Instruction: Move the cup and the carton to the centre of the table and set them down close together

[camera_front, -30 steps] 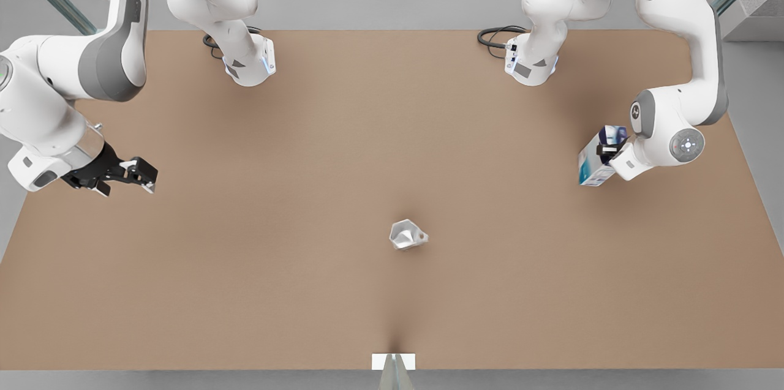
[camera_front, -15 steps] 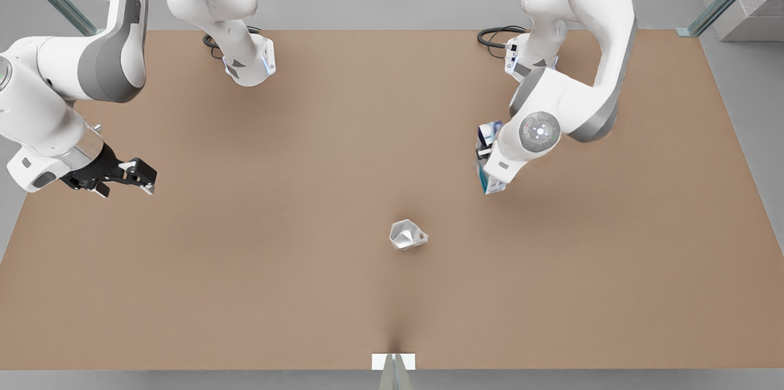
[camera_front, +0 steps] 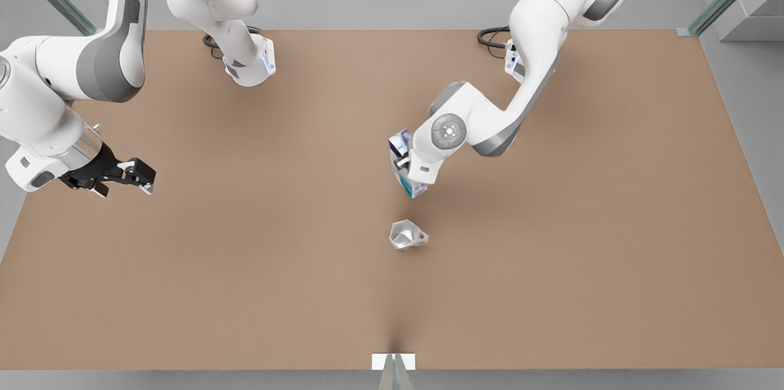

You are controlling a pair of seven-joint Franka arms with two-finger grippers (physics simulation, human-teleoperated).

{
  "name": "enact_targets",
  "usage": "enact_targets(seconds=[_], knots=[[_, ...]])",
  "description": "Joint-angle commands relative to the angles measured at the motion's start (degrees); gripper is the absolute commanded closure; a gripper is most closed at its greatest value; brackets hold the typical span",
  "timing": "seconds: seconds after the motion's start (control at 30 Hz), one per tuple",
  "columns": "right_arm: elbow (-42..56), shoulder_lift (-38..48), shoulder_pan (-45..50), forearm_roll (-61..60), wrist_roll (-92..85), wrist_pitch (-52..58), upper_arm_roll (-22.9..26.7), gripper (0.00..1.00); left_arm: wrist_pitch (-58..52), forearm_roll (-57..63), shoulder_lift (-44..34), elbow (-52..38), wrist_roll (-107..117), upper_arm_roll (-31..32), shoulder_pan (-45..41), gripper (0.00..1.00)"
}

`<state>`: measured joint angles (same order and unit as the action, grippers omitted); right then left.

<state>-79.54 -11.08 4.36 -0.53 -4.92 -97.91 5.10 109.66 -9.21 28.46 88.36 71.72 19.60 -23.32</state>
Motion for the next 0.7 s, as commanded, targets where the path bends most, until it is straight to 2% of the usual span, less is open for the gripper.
enact_targets(seconds=[0.0, 0.07, 0.1, 0.13, 0.37, 0.47, 0.53, 0.67], knots=[[0.0, -0.1, 0.0, 0.0, 0.0, 0.0, 0.1, 0.0, 0.4, 0.1, 0.6, -0.2, 0.0, 0.0, -0.1, 0.33], [0.0, 0.0, 0.0, 0.0, 0.0, 0.0, 0.1, 0.0, 1.5, 0.3, 1.3, -0.2, 0.0, -0.1, -0.1, 0.33], [0.0, 0.0, 0.0, 0.0, 0.0, 0.0, 0.1, 0.0, 1.5, 0.3, 1.3, -0.2, -0.2, -0.1, -0.1, 0.05], [0.0, 0.1, 0.0, 0.0, 0.0, 0.0, 0.1, 0.0, 1.5, 0.7, 1.4, -0.2, -0.2, -0.2, -0.1, 0.0], [0.1, 0.0, 0.1, 0.0, 0.0, 0.0, 0.3, 0.0, 0.9, 0.6, 1.5, -1.1, 0.0, -0.1, -0.1, 0.0], [0.1, 0.0, 0.1, 0.0, 0.0, 0.0, 0.4, 0.0, -7.6, 0.7, 1.2, -8.1, -0.4, -0.7, 0.0, 0.0], [0.1, 0.0, 0.0, 0.0, 0.0, -0.1, 0.3, 0.0, -15.4, 1.5, 1.0, -14.4, -13.4, -6.2, 0.5, 0.0], [0.3, 0.1, -0.1, 0.0, 0.0, 0.0, 0.5, 0.0, -19.2, 1.2, 0.0, -15.8, -58.5, -31.7, 0.6, 0.0]])
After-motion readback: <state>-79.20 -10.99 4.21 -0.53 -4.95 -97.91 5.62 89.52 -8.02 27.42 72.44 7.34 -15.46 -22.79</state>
